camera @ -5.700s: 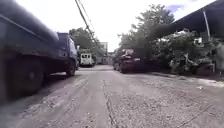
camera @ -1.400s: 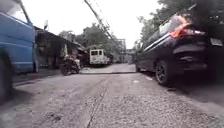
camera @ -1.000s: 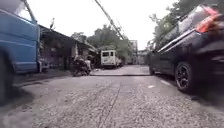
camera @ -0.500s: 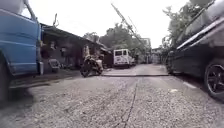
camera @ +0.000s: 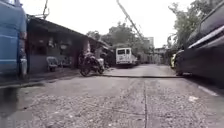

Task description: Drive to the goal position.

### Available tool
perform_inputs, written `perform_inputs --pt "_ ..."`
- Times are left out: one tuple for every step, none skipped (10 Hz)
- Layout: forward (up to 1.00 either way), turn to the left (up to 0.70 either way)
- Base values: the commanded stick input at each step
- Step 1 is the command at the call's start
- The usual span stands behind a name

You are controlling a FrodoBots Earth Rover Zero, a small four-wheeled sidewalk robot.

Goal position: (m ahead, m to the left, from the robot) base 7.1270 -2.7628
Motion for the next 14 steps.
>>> perform_inputs --pt "1.0 0.0" --pt "1.0 0.0" --pt "1.0 0.0" --pt "1.0 -0.13" --pt "1.0 -0.26" --pt "1.0 0.0" --pt "1.0 0.0" --pt "1.0 0.0" --pt "1.0 0.0" --pt "1.0 0.0" --pt "1.0 0.0" --pt "1.0 0.0" --pt "1.0 0.0" --pt "1.0 0.0"
